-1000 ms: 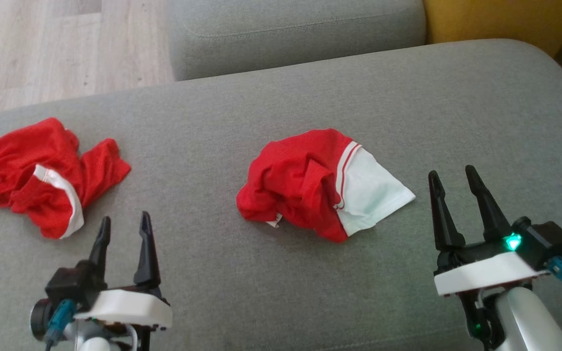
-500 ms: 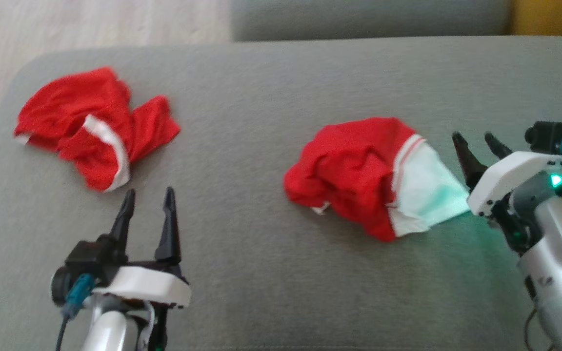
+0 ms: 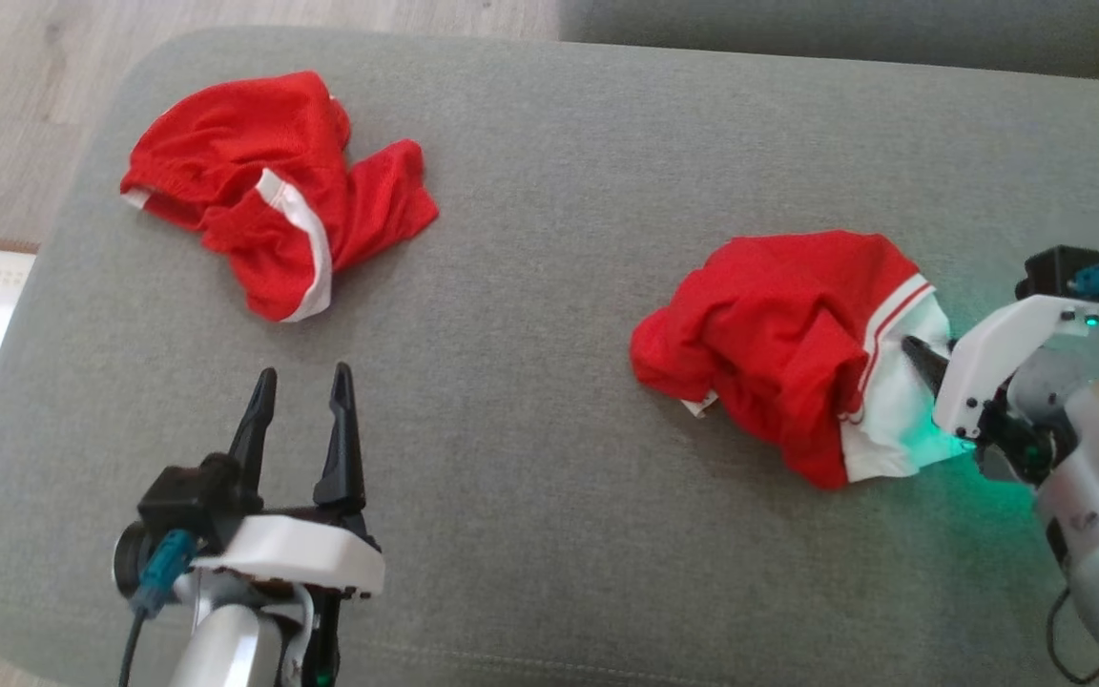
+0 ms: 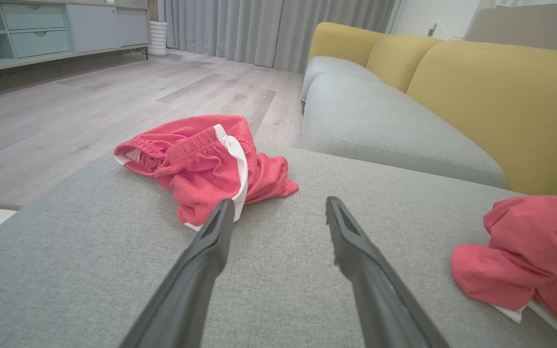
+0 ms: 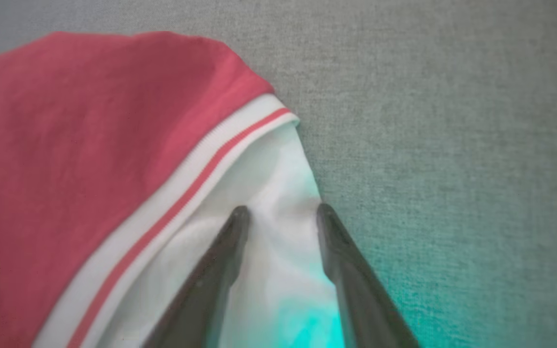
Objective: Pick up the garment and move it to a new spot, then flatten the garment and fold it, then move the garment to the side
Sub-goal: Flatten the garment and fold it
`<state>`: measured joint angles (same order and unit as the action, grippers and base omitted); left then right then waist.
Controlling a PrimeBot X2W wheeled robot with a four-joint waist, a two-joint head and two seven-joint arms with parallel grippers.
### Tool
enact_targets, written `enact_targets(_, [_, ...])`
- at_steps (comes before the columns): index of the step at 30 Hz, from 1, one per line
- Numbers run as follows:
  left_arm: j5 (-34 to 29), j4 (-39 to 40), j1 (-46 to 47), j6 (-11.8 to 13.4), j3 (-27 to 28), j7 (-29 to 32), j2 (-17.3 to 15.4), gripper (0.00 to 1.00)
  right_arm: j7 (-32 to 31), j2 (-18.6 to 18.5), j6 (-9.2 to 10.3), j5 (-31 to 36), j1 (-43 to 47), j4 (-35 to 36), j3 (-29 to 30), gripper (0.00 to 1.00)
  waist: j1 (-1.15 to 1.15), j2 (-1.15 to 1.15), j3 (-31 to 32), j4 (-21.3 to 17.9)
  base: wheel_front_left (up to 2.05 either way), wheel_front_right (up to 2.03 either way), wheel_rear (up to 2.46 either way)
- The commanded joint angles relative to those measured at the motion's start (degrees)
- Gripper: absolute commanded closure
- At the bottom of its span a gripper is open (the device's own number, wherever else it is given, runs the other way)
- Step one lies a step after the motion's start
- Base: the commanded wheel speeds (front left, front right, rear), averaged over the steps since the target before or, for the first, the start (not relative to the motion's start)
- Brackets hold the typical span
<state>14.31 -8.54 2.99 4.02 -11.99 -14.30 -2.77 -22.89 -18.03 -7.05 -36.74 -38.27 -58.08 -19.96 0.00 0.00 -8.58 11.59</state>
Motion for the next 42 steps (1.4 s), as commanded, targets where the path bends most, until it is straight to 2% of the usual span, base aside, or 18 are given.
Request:
enact_targets(1, [0.23,1.8,1.88,0.07,2.16,-0.7,-0.11,0.0,0.44,0.55,-0.44,-0.17,0.79,-0.6,-1.75,1.0,0.0,0.0,0.41,-0.77,0.0,0.0,0.0])
enact_targets(9, [0.13,1.11,1.53,-0.37,3.01,-0.7,-0.11,0.0,9.31,-0.24,-0.44,0.65,-1.78,-2.27,-2.31,1.0,0.0,0.0,2.29,-4.96,0.0,0.0,0.0])
enact_targets(17, [-0.13,0.7,1.05,-0.67,3.02,-0.7,-0.11,0.0,12.72,-6.1,-0.44,4.09,-3.18,-7.66,-1.14,1.0,0.0,0.0,2.9,-8.88,0.0,0.0,0.0])
enact_targets(20, [0.03,0.42,1.11,-0.62,2.81,-0.7,-0.11,0.0,13.46,-6.78,-0.44,6.31,-3.57,-10.55,-0.9,1.0,0.0,0.0,2.82,-9.56,0.0,0.0,0.0])
enact_targets(21, [0.11,0.3,1.14,-0.62,2.73,-0.7,-0.11,0.0,13.85,-6.56,-0.44,6.75,-3.68,-11.18,-0.74,0.75,0.0,0.0,2.82,-9.7,0.0,0.0,0.0])
enact_targets(22, [0.17,0.19,1.19,-0.59,2.67,-0.7,-0.11,0.0,14.34,-6.08,-0.44,6.76,-3.74,-11.63,-0.31,0.0,0.0,0.0,2.85,-9.81,0.0,0.0,0.0])
enact_targets(26, [0.35,-0.27,1.18,-0.58,2.47,-0.7,-0.11,0.0,17.96,-4.21,-0.44,7.47,-4.01,-12.01,0.46,0.0,0.0,0.0,3.43,-10.06,0.0,0.0,0.0])
enact_targets(30, [0.27,-0.68,0.83,-0.87,2.59,-0.7,-0.11,0.0,27.58,-2.1,-0.44,7.9,-4.4,-8.05,1.52,0.0,0.0,0.0,4.6,-10.22,0.0,0.0,0.0])
enact_targets(35, [0.26,-0.67,0.26,-1.21,2.96,-0.7,-0.11,0.0,36.34,2.27,-0.44,6.78,-0.66,1.33,2.45,0.0,0.0,0.0,5.76,-10.53,0.0,0.0,0.0])
enact_targets(37, [0.37,-0.55,0.05,-1.22,3.0,-0.7,-0.11,0.0,37.33,3.29,-0.44,6.89,2.33,6.12,2.68,0.0,0.0,0.0,6.05,-10.72,0.0,0.0,0.0])
enact_targets(38, [0.37,-0.55,0.05,-1.22,3.0,-0.7,-0.11,0.0,37.33,3.29,-0.44,6.89,2.33,6.12,2.68,0.0,0.0,0.0,6.05,-10.72,0.0,0.0,0.0])
enact_targets(42, [0.39,-0.43,-0.24,-1.32,2.94,-0.7,-0.11,0.0,37.83,4.52,-0.44,8.09,9.33,17.85,4.84,0.0,0.0,0.0,6.45,-11.16,0.0,0.0,0.0])
